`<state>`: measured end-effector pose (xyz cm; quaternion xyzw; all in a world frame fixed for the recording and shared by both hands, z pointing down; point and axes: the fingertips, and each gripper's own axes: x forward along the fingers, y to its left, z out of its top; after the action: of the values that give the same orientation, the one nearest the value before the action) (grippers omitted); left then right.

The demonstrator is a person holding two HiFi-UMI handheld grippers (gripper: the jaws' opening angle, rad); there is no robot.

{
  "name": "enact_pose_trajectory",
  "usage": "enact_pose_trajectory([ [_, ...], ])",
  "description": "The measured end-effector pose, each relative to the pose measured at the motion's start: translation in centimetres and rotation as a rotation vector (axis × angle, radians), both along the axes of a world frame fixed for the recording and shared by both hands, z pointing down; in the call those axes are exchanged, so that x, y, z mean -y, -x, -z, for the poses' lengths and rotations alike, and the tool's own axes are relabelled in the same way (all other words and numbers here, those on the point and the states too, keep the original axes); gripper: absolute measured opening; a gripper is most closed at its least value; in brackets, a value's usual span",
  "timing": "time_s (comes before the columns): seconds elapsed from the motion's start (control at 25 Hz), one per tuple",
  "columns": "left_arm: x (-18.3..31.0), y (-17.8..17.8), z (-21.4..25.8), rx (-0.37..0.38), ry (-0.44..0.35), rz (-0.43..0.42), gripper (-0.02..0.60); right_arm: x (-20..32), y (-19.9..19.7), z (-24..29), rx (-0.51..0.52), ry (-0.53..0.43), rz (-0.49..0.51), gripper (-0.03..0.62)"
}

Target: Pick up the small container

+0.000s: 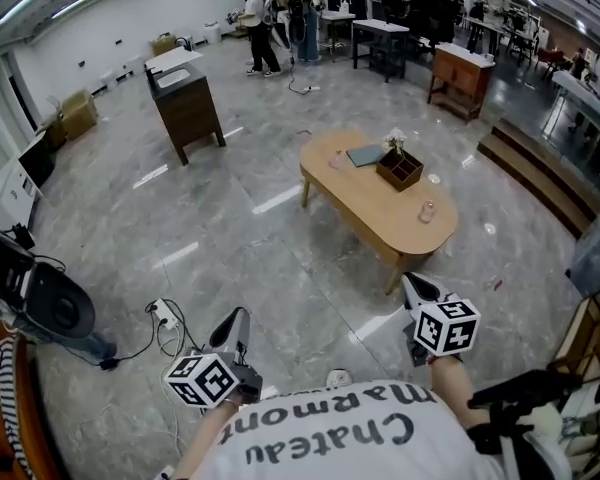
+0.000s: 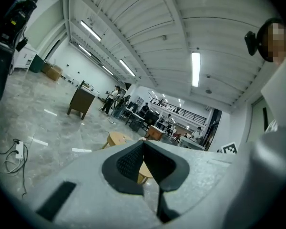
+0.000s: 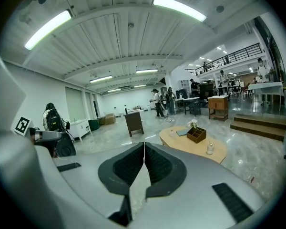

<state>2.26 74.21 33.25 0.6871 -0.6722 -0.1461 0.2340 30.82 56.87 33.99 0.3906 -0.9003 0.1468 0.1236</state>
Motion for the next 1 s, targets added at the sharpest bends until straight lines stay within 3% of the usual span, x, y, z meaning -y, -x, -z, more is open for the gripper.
enact_pose_trajectory([
  [0.24, 6.9, 2.3, 2.8, 0.019, -0.05, 0.054, 0.015, 6.8, 0.2, 1.2, 0.016, 0.013, -0.028, 0.014],
  [0.48, 12.4, 1.3, 2.3, 0.013, -0.079, 0.022, 0.015, 11.7, -0.9, 0.6, 0.042, 0.02, -0.054, 0.014],
  [1.0, 19.4, 2.2, 0.3, -0.014, -0.051, 0.004, 0.015, 17.9, -1.0, -1.4, 0.039, 0.045, -0.09, 0.014],
])
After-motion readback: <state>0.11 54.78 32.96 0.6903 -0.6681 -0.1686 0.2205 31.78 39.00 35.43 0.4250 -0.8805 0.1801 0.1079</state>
